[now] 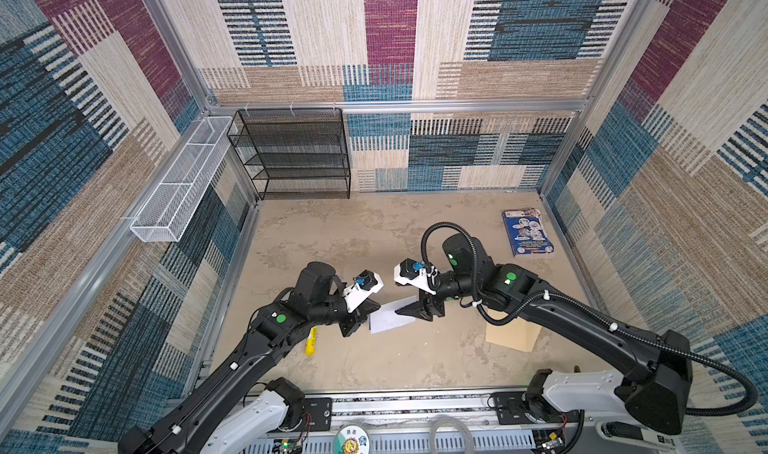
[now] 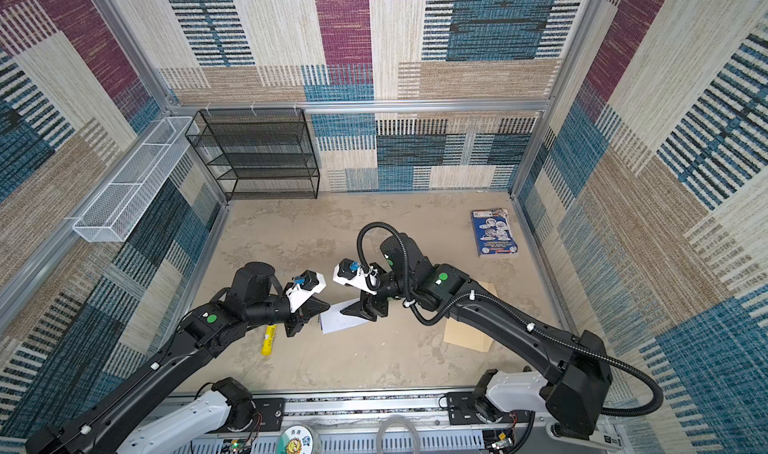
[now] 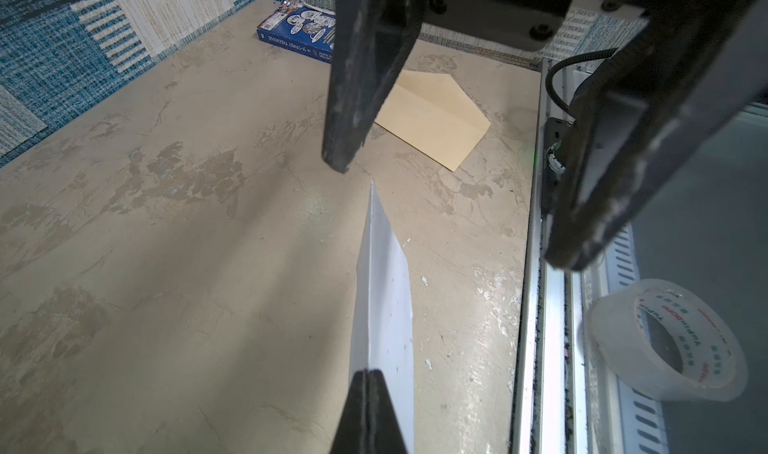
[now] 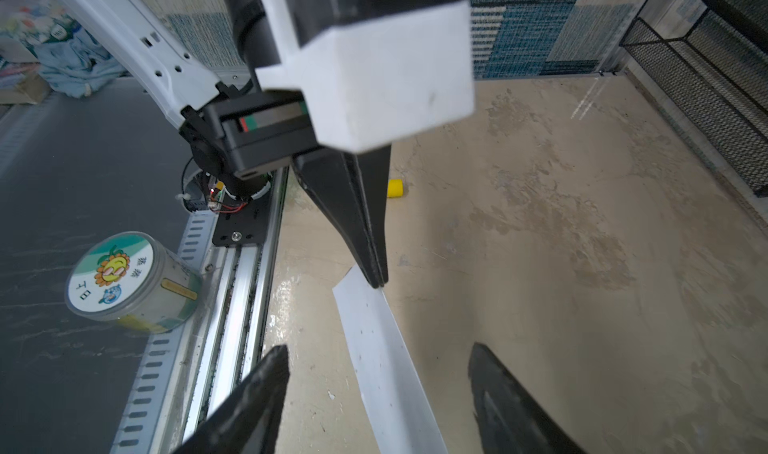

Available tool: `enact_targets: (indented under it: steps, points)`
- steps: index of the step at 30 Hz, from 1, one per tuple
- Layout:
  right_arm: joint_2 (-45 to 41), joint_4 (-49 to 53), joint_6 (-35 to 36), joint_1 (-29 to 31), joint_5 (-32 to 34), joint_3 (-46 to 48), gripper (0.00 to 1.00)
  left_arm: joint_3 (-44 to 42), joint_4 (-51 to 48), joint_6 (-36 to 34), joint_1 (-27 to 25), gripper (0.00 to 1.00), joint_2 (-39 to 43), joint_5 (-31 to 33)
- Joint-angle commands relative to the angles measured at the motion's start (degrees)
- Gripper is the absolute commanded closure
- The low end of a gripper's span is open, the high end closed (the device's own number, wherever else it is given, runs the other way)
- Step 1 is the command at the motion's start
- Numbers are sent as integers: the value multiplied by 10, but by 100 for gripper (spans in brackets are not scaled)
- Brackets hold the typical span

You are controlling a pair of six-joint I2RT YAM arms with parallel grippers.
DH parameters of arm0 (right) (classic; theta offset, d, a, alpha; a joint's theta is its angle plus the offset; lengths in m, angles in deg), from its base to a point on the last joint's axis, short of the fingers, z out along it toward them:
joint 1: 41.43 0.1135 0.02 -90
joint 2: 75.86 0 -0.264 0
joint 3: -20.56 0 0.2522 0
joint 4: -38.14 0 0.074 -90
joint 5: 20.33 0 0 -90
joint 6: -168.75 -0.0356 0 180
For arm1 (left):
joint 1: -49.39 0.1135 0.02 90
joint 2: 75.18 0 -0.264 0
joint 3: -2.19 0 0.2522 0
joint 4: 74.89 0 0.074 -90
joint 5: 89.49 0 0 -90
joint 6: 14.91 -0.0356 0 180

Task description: Place the letter into the envelope and seal it

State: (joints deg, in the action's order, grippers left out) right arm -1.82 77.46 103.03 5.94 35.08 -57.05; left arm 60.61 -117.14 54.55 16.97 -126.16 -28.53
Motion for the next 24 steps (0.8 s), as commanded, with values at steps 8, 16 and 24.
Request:
enact_targets:
  steps: [8, 16, 24]
  points:
    - [52, -67, -44, 0, -67, 10, 46, -5, 15, 10, 0, 100, 13, -23]
    - [79, -71, -45, 0, -85, 10, 55, -5, 17, 11, 0, 100, 16, -17]
    - [82, -89, -48, -1, -89, 28, 65, -7, 18, 13, 0, 100, 17, -16]
